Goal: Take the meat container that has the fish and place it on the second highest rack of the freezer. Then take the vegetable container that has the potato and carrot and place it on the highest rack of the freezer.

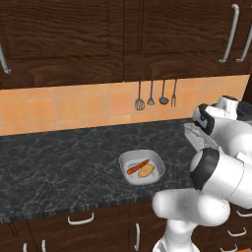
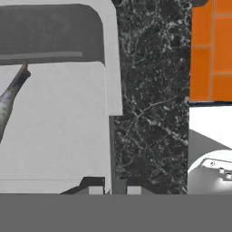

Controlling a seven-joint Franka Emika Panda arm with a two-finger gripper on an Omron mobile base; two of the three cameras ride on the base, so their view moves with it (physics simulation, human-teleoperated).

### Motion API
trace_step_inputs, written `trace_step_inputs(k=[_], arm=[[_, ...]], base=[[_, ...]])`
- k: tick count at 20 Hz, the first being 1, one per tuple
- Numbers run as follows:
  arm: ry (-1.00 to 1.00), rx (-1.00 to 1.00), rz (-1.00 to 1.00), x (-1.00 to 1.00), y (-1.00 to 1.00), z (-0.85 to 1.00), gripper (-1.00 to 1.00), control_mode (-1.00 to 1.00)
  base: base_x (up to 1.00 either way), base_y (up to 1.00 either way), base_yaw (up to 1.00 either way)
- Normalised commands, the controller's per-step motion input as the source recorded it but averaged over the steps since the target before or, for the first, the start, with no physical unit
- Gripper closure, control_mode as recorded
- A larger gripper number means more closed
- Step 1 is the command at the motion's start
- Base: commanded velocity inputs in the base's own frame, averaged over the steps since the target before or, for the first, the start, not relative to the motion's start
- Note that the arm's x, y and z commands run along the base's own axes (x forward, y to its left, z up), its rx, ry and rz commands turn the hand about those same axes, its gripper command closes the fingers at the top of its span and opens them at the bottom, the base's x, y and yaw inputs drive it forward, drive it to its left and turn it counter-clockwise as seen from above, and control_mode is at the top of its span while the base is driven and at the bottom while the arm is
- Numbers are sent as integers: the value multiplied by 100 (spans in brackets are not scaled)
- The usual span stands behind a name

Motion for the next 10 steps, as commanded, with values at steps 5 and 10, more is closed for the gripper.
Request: trace_step_inputs(k=[5,10], arm=[[-1,-1,18,-64,98,90,100,-100],[0,0,38,-83,75,86,100,-100]], base=[[0,0,0],[0,0,0]])
